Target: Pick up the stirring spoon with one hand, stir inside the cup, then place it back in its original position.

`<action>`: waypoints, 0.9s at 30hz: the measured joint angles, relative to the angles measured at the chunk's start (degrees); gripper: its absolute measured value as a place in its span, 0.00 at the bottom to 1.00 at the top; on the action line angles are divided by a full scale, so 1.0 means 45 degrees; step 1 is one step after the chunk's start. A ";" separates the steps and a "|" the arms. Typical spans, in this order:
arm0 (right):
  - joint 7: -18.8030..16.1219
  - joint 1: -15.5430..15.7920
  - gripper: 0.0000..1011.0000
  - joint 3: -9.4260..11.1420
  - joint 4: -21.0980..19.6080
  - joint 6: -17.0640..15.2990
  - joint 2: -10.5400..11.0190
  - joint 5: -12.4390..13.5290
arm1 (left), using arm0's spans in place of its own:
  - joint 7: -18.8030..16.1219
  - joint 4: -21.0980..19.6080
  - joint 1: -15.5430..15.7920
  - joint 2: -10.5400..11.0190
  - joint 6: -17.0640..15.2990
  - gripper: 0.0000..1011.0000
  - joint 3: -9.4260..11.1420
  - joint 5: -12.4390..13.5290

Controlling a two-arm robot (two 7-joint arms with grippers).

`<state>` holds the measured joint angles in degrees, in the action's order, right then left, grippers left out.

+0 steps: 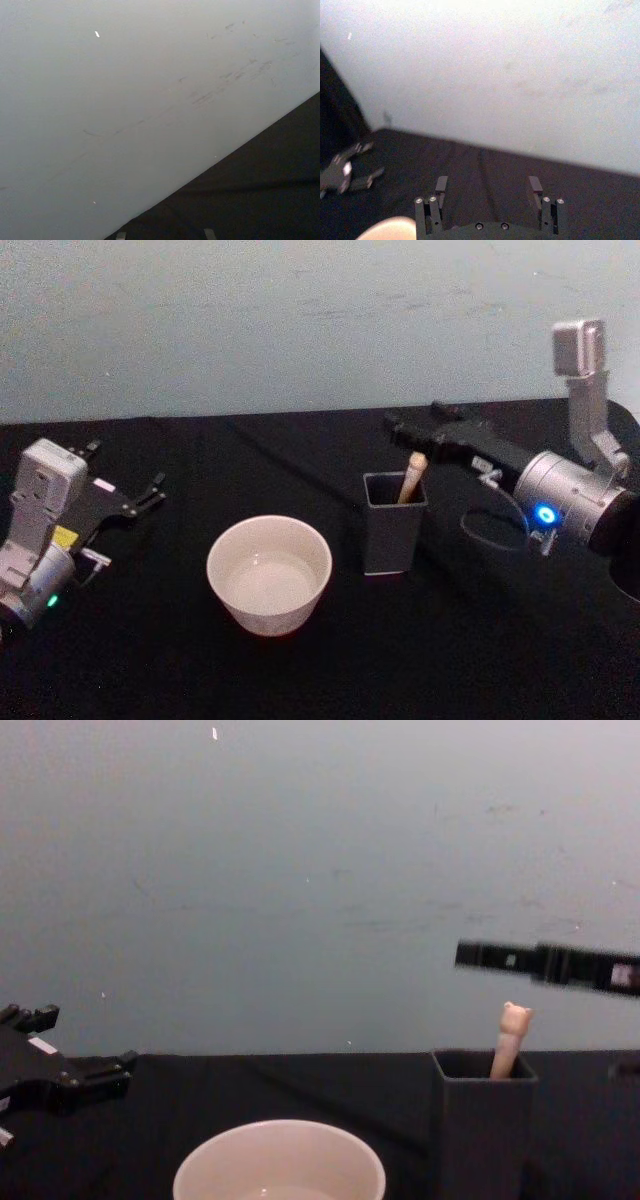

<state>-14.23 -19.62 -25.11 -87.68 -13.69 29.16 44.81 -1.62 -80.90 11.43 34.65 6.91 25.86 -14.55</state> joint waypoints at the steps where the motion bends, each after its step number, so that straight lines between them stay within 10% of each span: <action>1: 0.0138 0.0034 0.99 0.0094 -0.0036 0.0166 -0.0071 -0.0070 | -0.0001 0.0000 -0.0001 0.0000 0.0000 0.99 0.0000 -0.0001; 9: 0.2182 0.0337 0.99 0.0652 -0.0079 0.2128 -0.0911 -0.1708 | -0.0001 0.0000 0.0000 0.0000 0.0000 0.99 0.0000 -0.0001; 16: 0.3764 0.0481 0.99 0.0402 0.0690 0.2657 -0.1262 -0.3671 | 0.0000 0.0000 0.0000 0.0000 0.0000 0.99 0.0000 0.0000; 27: 0.4306 0.1097 0.99 -0.0140 0.1596 0.2796 -0.1334 -0.5253 | 0.0000 0.0000 -0.0001 0.0000 0.0000 0.99 0.0000 -0.0001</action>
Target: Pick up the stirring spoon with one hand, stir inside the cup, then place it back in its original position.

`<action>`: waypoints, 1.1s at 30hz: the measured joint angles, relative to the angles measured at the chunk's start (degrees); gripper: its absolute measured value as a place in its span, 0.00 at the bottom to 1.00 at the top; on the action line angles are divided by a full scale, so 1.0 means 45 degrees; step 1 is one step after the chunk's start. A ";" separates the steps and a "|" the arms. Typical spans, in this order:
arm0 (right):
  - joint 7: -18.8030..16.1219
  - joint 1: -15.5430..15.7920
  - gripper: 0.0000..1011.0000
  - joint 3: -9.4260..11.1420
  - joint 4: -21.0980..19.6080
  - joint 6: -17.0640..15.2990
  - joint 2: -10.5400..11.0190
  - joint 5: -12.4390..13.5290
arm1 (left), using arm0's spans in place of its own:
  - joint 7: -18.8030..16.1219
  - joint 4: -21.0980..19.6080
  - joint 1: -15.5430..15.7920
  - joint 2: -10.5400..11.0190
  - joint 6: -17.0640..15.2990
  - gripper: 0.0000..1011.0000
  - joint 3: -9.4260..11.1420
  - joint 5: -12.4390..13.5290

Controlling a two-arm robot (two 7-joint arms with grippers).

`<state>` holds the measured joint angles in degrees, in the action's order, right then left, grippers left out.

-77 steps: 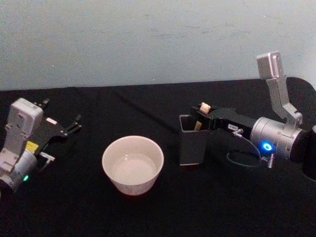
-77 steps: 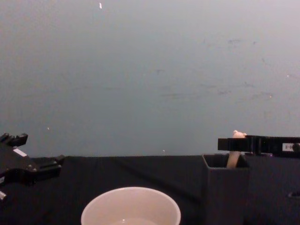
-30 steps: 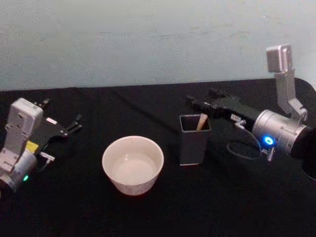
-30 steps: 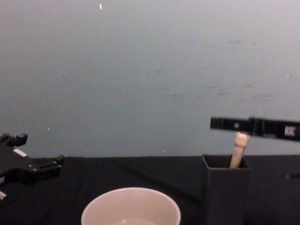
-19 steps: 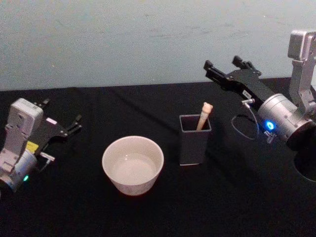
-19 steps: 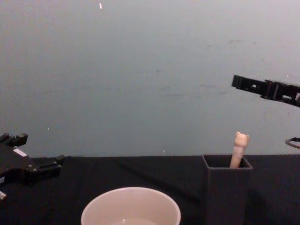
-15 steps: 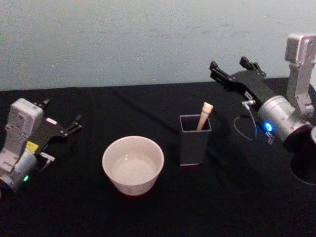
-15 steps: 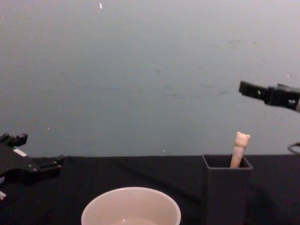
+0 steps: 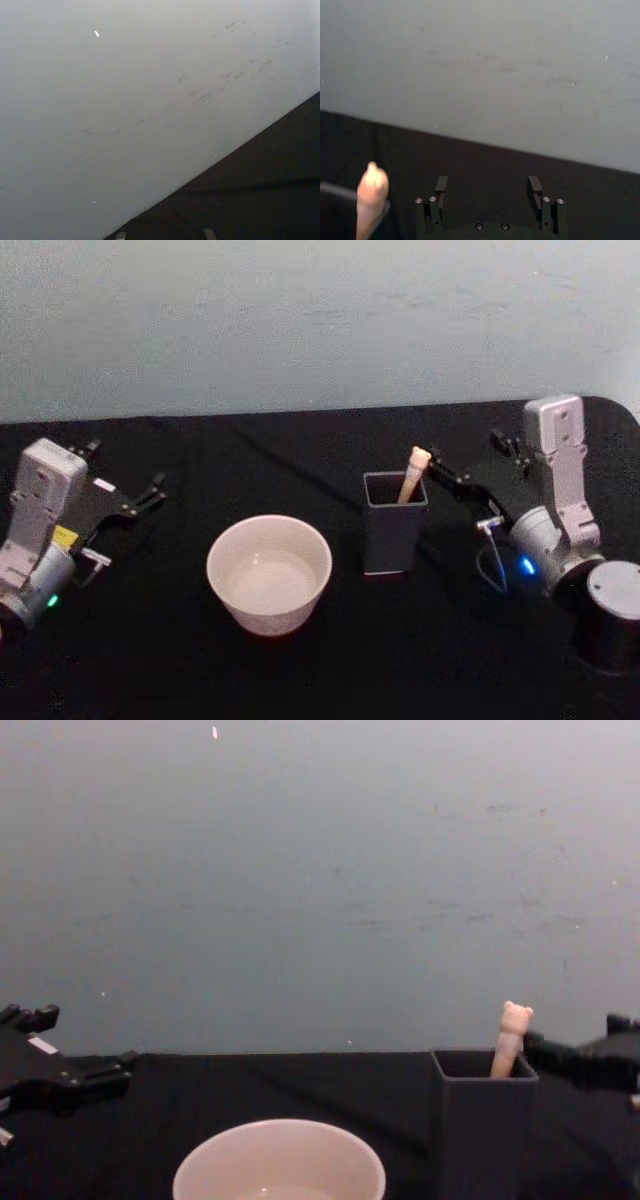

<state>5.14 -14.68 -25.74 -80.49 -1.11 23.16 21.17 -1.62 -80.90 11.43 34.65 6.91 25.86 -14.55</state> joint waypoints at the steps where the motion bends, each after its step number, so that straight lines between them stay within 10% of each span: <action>1: -0.0003 0.0031 0.99 -0.0018 0.0037 -0.0011 -0.0008 -0.0049 | 0.0000 0.0001 0.0001 0.0000 0.0000 0.99 0.0000 0.0000; 33: -0.0164 0.0129 0.99 0.0033 0.0205 -0.0198 -0.0119 -0.0294 | 0.0000 0.0000 0.0001 0.0000 0.0000 0.99 0.0000 0.0000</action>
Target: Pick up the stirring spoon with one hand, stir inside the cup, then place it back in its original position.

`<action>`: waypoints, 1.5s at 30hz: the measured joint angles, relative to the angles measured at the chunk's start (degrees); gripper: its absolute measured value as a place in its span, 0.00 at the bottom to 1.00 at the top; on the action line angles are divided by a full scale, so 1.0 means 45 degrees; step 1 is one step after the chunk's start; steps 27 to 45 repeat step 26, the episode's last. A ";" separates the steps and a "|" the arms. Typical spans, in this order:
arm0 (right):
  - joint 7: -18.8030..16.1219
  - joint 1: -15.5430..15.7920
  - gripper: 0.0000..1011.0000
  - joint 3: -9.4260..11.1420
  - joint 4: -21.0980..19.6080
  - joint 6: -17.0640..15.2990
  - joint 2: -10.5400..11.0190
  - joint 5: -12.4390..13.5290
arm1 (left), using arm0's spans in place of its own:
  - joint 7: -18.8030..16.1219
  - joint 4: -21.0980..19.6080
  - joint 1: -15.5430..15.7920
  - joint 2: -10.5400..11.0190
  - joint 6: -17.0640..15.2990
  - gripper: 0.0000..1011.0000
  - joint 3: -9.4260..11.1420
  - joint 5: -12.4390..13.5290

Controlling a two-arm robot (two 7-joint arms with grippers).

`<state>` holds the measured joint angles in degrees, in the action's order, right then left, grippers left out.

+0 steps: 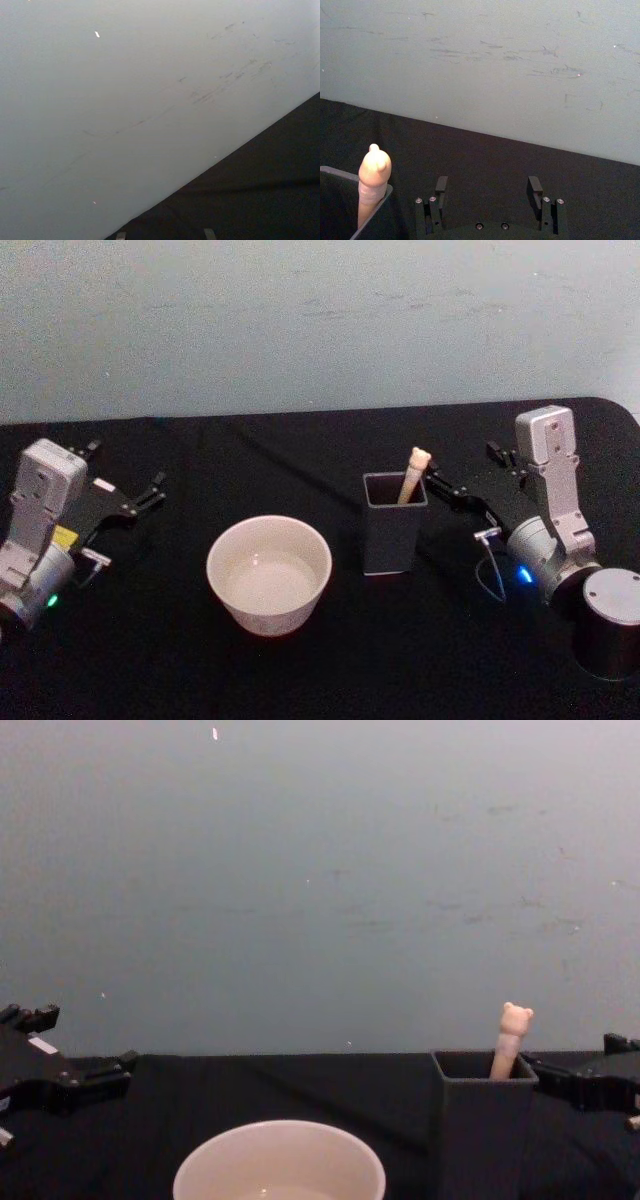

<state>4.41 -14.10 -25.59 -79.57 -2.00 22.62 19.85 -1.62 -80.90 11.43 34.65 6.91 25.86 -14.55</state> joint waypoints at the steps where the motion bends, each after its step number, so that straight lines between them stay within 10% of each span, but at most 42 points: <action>1: 0.0001 0.0000 0.99 0.0000 -0.0002 0.0002 0.0001 0.0001 | 0.0000 0.0000 0.0000 0.0000 0.0000 0.99 0.0001 0.0000; 45: 0.0000 0.0000 0.99 0.0001 -0.0013 0.0013 0.0011 0.0016 | 0.0000 0.0001 0.0000 0.0000 0.0000 0.99 0.0000 0.0000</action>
